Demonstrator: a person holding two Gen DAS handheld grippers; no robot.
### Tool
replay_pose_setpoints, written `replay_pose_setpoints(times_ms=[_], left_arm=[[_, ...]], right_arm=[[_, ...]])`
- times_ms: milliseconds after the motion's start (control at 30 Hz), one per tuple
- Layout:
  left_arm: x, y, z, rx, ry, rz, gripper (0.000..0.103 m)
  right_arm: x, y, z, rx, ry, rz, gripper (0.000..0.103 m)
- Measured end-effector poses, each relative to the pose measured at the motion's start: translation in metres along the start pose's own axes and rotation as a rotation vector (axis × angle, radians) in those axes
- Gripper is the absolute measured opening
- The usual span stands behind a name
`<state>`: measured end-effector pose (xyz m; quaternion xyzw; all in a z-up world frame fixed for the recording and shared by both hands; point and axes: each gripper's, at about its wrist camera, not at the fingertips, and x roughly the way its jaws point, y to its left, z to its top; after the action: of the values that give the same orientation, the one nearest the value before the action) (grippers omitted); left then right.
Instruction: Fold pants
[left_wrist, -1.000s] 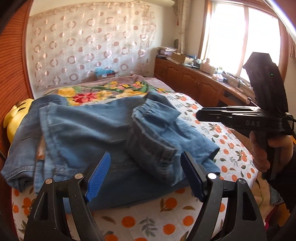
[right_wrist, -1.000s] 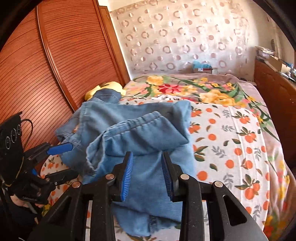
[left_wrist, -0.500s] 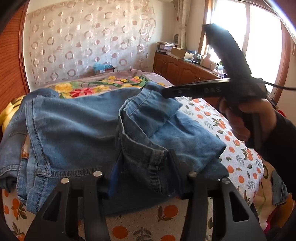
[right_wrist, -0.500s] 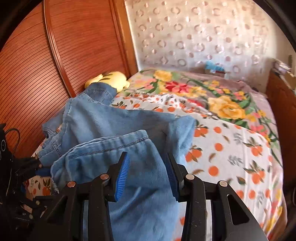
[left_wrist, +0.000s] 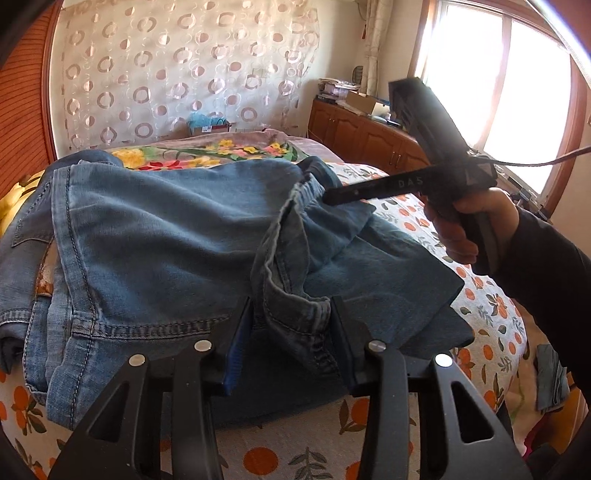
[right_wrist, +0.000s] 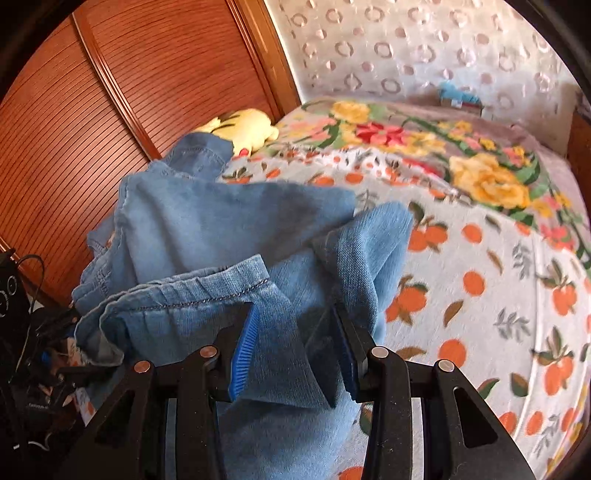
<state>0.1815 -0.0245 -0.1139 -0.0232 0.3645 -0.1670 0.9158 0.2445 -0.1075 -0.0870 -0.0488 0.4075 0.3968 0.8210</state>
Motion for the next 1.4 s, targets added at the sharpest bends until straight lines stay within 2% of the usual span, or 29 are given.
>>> replay_pose_setpoints(times_ms=[100, 167, 233, 333, 400, 500, 600, 733, 833, 1033, 1267, 1367, 1400], left_arm=[[0.001, 0.003, -0.001, -0.008, -0.003, -0.003, 0.043], [0.000, 0.003, -0.001, -0.012, -0.010, -0.015, 0.035], [-0.001, 0.002, -0.001, -0.013, -0.017, -0.019, 0.032], [-0.003, 0.001, 0.000, -0.014, -0.025, -0.028, 0.029], [-0.004, 0.001, 0.000, -0.016, -0.029, -0.028, 0.028], [-0.008, 0.002, 0.000, -0.020, -0.039, -0.030, 0.022], [-0.021, 0.003, 0.004, -0.037, -0.084, -0.043, 0.017], [-0.040, 0.003, 0.009, -0.053, -0.142, -0.054, 0.010], [-0.052, 0.005, 0.010, -0.057, -0.164, -0.047, 0.009], [-0.075, 0.031, 0.003, -0.110, -0.207, 0.001, 0.009], [-0.079, 0.071, -0.021, -0.188, -0.168, 0.076, 0.009], [-0.075, 0.075, -0.029, -0.195, -0.134, 0.090, 0.011], [-0.072, 0.076, -0.031, -0.197, -0.118, 0.102, 0.014]], right_arm=[[0.000, -0.003, 0.001, 0.003, 0.007, 0.016, 0.042], [-0.003, -0.002, 0.000, -0.001, 0.011, 0.037, 0.041], [-0.003, 0.002, -0.002, -0.021, 0.029, 0.053, 0.033], [-0.002, 0.005, -0.003, -0.054, 0.045, 0.029, 0.008], [-0.007, 0.007, -0.001, -0.078, 0.025, 0.015, 0.003], [-0.022, 0.016, 0.002, -0.097, -0.035, -0.028, 0.003], [-0.043, 0.027, 0.012, -0.110, -0.103, -0.047, 0.003], [-0.066, 0.044, 0.042, -0.139, -0.200, -0.062, 0.003], [-0.066, 0.061, 0.071, -0.176, -0.242, -0.057, 0.003], [-0.024, 0.111, 0.121, -0.279, -0.249, -0.012, 0.003], [0.058, 0.123, 0.145, -0.290, -0.180, 0.021, 0.003], [0.082, 0.119, 0.147, -0.266, -0.126, 0.002, 0.009], [0.083, 0.121, 0.150, -0.262, -0.122, -0.008, 0.014]])
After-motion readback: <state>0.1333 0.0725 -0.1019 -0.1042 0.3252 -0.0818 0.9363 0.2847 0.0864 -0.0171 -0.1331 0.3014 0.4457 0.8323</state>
